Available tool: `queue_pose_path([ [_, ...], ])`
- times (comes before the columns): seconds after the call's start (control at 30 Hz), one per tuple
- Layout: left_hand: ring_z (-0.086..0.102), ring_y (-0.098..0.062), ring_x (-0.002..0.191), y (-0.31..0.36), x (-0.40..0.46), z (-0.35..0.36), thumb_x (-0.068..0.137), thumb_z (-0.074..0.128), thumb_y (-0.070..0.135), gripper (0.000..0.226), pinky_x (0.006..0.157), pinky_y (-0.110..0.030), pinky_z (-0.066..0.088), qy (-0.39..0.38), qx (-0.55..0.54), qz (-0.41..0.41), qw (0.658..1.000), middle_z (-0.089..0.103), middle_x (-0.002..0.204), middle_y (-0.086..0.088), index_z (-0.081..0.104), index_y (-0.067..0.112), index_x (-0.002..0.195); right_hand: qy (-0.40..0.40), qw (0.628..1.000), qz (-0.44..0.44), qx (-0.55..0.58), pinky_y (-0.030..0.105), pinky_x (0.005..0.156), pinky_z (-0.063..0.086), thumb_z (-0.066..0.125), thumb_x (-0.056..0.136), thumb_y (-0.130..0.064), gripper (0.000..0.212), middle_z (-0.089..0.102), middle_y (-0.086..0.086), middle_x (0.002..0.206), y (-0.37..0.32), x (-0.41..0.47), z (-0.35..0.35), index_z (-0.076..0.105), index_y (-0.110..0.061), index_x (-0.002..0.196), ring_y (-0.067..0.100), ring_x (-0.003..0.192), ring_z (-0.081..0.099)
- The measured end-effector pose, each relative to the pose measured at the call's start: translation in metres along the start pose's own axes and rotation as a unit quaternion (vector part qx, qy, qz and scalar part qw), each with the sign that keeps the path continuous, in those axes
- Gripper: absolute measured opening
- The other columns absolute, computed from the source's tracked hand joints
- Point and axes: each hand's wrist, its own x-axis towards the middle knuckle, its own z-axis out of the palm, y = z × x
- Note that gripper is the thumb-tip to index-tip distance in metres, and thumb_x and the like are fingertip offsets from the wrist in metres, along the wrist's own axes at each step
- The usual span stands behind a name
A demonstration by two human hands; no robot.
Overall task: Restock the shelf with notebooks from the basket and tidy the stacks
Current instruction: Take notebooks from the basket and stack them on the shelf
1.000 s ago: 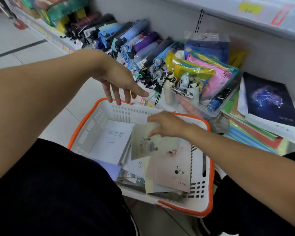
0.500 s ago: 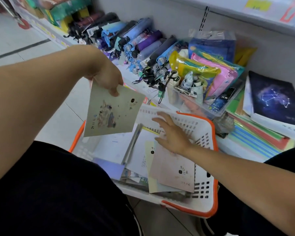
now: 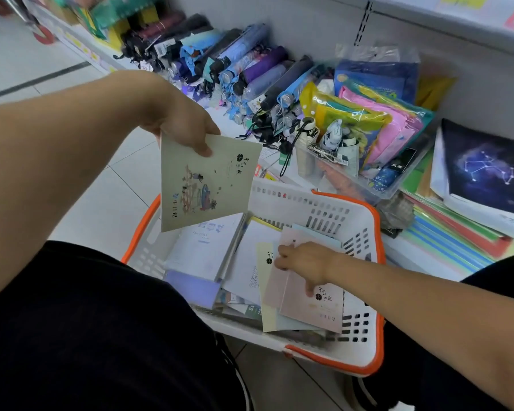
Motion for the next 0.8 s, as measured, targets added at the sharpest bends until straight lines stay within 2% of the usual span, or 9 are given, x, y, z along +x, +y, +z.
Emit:
queue_pose_path([
  [0.13, 0.07, -0.027, 0.09, -0.001, 0.002, 0.0, 0.101, 0.049, 0.022, 0.019, 0.088, -0.047, 0.055, 0.009, -0.003, 0.009, 1.0, 0.07, 0.101, -0.004, 0.054, 0.024, 0.119, -0.05, 0.994, 0.026, 0.098, 0.031, 0.071, 0.04, 0.083, 0.076, -0.03, 0.036, 0.059, 0.002, 0.108, 0.01, 0.0, -0.035, 0.068, -0.02, 0.108, 0.03, 0.099, 0.06],
  [0.2, 0.07, -0.027, 0.093, -0.002, 0.002, -0.002, 0.101, 0.048, 0.024, 0.023, 0.09, -0.047, 0.054, 0.015, -0.016, 0.017, 1.0, 0.07, 0.104, -0.004, 0.053, 0.024, 0.124, -0.028, 0.978, 0.036, 0.201, 0.036, 0.066, 0.048, 0.084, 0.068, -0.036, 0.021, 0.063, 0.008, 0.083, 0.023, -0.007, -0.074, 0.067, -0.029, 0.078, 0.034, 0.089, 0.068],
  [0.3, 0.069, -0.026, 0.097, 0.004, -0.001, -0.005, 0.102, 0.047, 0.027, 0.024, 0.092, -0.047, 0.054, 0.024, -0.07, 0.041, 0.996, 0.069, 0.111, -0.005, 0.054, 0.026, 0.125, 0.102, 0.926, 0.036, 0.363, 0.045, 0.06, 0.06, 0.082, 0.079, -0.024, 0.022, 0.069, 0.022, 0.075, 0.036, -0.036, -0.165, 0.065, -0.009, 0.079, 0.032, 0.064, 0.073],
  [0.43, 0.068, -0.031, 0.102, 0.028, -0.004, -0.006, 0.098, 0.052, 0.018, 0.027, 0.092, -0.05, 0.054, 0.028, -0.206, 0.128, 0.97, 0.069, 0.117, -0.01, 0.062, 0.03, 0.12, 0.271, 0.924, 0.07, 0.259, 0.031, 0.055, 0.055, 0.084, 0.076, -0.029, 0.027, 0.065, -0.007, 0.056, 0.048, -0.089, -0.271, 0.06, -0.016, 0.074, 0.019, 0.05, 0.068],
  [0.5, 0.069, -0.025, 0.094, 0.042, -0.009, -0.011, 0.096, 0.052, 0.019, 0.029, 0.082, -0.042, 0.058, 0.04, -0.281, 0.169, 0.944, 0.069, 0.116, -0.011, 0.064, 0.028, 0.121, 0.299, 0.914, 0.081, 0.262, 0.028, 0.047, 0.052, 0.088, 0.07, -0.026, 0.03, 0.061, -0.007, 0.053, 0.06, -0.109, -0.297, 0.061, -0.015, 0.076, 0.016, 0.047, 0.066],
  [0.57, 0.068, -0.019, 0.084, 0.057, -0.016, -0.017, 0.099, 0.049, 0.036, 0.032, 0.066, -0.03, 0.057, 0.048, -0.371, 0.194, 0.907, 0.072, 0.108, -0.008, 0.065, 0.02, 0.121, 0.328, 0.897, 0.08, 0.285, 0.025, 0.043, 0.048, 0.088, 0.07, -0.021, 0.031, 0.061, -0.009, 0.051, 0.069, -0.128, -0.309, 0.064, -0.008, 0.083, 0.011, 0.044, 0.062],
  [0.63, 0.069, -0.019, 0.085, 0.07, -0.024, -0.02, 0.096, 0.045, 0.052, 0.043, 0.071, -0.03, 0.058, 0.025, -0.434, 0.223, 0.872, 0.073, 0.107, -0.005, 0.066, 0.02, 0.117, 0.356, 0.879, 0.077, 0.306, 0.023, 0.042, 0.047, 0.087, 0.072, -0.018, 0.028, 0.061, -0.012, 0.05, 0.074, -0.144, -0.31, 0.066, -0.009, 0.088, 0.008, 0.043, 0.06],
  [0.7, 0.07, -0.022, 0.09, 0.078, -0.027, -0.019, 0.096, 0.054, 0.034, 0.027, 0.084, -0.038, 0.056, 0.013, -0.404, 0.258, 0.877, 0.073, 0.109, -0.007, 0.065, 0.019, 0.116, 0.367, 0.867, 0.08, 0.326, 0.026, 0.045, 0.051, 0.086, 0.073, -0.014, 0.024, 0.062, -0.009, 0.05, 0.075, -0.151, -0.302, 0.065, -0.011, 0.084, 0.01, 0.046, 0.062],
  [0.8, 0.071, -0.023, 0.088, 0.084, -0.027, -0.018, 0.095, 0.055, 0.005, 0.026, 0.078, -0.034, 0.06, 0.036, -0.377, 0.268, 0.886, 0.073, 0.107, -0.01, 0.063, 0.016, 0.117, 0.391, 0.86, 0.084, 0.317, 0.035, 0.055, 0.054, 0.087, 0.072, -0.018, 0.029, 0.061, -0.008, 0.067, 0.077, -0.15, -0.292, 0.063, -0.014, 0.088, 0.009, 0.052, 0.061],
])
